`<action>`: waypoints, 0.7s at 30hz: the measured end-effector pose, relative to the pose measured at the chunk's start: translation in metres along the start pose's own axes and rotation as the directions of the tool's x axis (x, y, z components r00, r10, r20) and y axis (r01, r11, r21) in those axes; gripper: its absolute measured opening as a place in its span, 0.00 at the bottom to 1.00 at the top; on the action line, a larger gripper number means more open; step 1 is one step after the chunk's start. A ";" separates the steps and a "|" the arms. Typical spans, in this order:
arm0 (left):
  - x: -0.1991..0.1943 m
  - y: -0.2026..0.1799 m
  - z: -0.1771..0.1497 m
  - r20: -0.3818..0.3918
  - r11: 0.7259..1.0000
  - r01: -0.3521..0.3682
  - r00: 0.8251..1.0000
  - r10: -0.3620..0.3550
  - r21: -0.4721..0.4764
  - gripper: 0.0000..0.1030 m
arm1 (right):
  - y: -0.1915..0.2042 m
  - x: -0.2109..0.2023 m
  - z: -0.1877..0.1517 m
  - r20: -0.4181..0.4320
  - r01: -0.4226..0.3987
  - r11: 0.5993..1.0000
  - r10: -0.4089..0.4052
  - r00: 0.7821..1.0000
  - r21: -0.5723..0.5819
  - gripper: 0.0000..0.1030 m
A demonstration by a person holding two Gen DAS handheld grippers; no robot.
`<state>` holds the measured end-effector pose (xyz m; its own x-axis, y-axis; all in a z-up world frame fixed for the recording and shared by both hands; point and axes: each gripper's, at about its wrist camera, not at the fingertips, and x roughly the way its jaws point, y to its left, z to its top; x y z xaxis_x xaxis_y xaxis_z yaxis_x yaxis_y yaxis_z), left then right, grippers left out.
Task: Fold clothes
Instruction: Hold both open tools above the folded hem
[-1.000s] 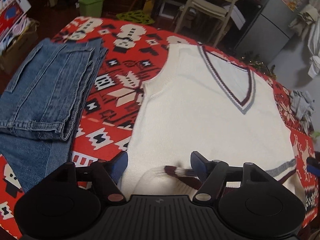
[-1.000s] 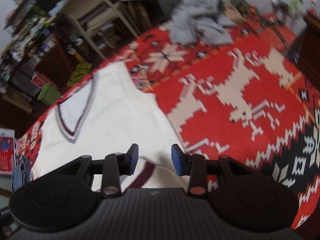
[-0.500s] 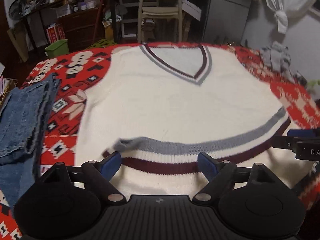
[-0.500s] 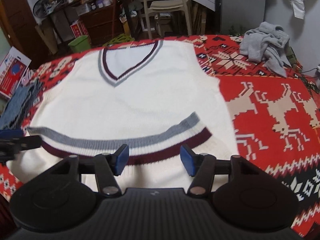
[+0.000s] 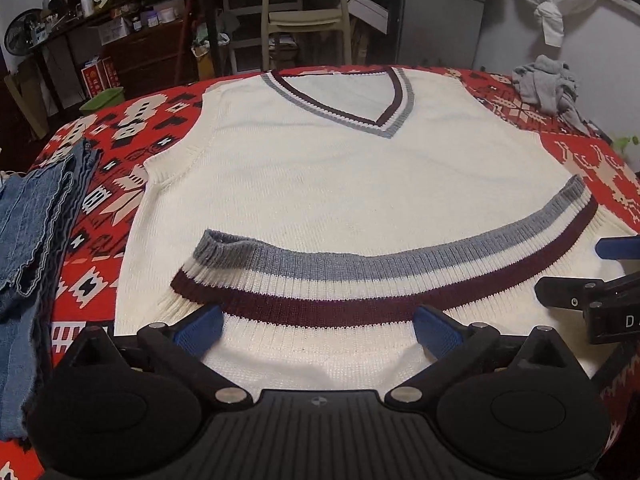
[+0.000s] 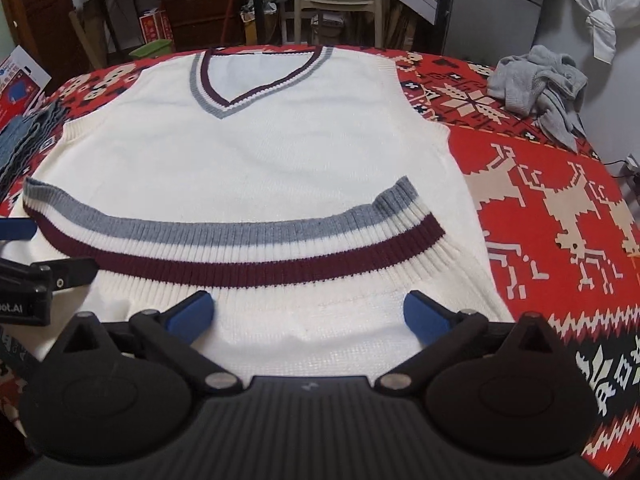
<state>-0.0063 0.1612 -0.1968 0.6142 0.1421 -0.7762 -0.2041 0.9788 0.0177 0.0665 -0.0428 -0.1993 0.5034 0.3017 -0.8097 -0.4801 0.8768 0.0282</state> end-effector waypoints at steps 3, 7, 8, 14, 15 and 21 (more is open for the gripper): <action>-0.002 -0.001 -0.005 0.036 1.000 -0.002 0.999 0.002 0.006 1.00 | 0.000 0.000 0.002 -0.006 0.005 1.000 -0.005 1.000 0.007 0.99; -0.005 -0.002 -0.012 0.095 1.000 0.003 0.995 -0.005 0.025 1.00 | 0.003 0.001 0.005 -0.017 0.016 1.000 -0.016 1.000 0.019 0.99; -0.005 -0.002 -0.012 0.098 1.000 0.002 0.995 -0.005 0.029 1.00 | 0.003 0.002 0.005 -0.011 0.017 1.000 -0.017 1.000 0.022 0.99; -0.004 -0.001 -0.010 0.087 1.000 0.002 0.996 -0.004 0.025 1.00 | 0.005 0.000 0.002 0.023 0.020 1.000 -0.020 1.000 0.016 0.99; -0.003 -0.001 -0.010 0.090 1.000 0.003 0.996 -0.005 0.028 1.00 | 0.005 0.000 0.000 0.036 0.020 1.000 -0.021 0.999 0.019 0.99; -0.001 -0.001 -0.004 0.051 0.999 0.006 0.999 -0.008 0.035 1.00 | 0.005 -0.002 -0.006 0.072 0.022 1.000 -0.024 0.997 0.019 0.99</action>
<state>-0.0103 0.1596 -0.1985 0.6542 0.1417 -0.7429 -0.1734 0.9842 0.0351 0.0587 -0.0411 -0.2010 0.5650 0.3069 -0.7659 -0.4549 0.8903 0.0211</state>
